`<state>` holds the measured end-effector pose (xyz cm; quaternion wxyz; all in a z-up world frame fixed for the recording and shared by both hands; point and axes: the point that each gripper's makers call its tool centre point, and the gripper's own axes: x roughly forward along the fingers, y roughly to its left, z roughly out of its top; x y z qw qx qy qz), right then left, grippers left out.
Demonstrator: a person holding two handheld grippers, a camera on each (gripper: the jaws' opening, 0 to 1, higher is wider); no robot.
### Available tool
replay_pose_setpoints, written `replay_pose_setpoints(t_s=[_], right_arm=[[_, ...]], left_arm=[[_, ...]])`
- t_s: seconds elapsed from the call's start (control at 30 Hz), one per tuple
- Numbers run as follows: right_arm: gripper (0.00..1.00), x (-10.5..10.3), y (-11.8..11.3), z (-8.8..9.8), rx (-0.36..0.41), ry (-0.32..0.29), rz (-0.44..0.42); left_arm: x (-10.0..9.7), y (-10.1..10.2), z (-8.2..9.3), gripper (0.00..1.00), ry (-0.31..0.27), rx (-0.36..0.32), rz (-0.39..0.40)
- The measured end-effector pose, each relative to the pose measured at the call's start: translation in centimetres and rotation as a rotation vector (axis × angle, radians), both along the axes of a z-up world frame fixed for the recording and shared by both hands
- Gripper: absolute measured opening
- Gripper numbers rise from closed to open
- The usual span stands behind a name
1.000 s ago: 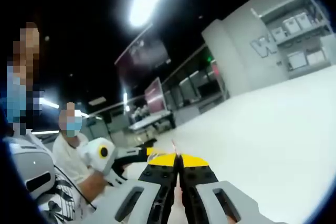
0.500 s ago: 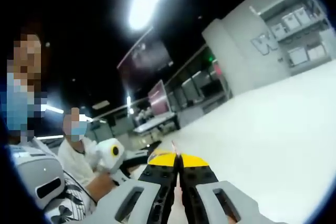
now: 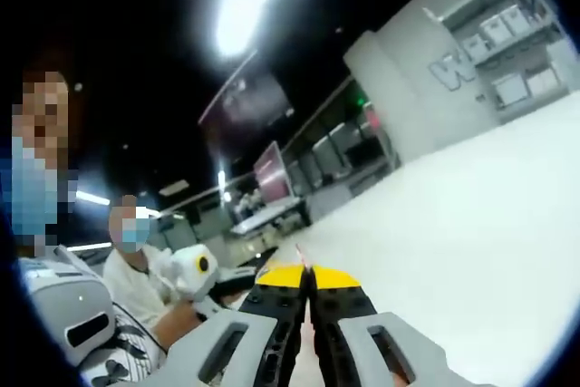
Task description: Open the resealable bag by pulling the two sides of the seal apart until the entire bag opening is separated and visibly accessible.
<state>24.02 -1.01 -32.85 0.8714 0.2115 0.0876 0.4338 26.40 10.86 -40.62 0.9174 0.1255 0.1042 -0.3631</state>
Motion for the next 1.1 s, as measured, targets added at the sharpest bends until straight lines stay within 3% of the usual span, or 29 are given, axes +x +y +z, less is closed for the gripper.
replay_pose_setpoints(t_s=[0.43,1.1], right_arm=[[0.00,1.5,0.0,0.3,-0.006,0.005,-0.024],[0.00,4.3,0.7,0.3,-0.142,-0.052,-0.027]], left_arm=[[0.2,0.2,-0.1,0.77,-0.002,0.002,-0.002],[-0.2,0.0,0.0,0.77,-0.008,-0.011,-0.003]])
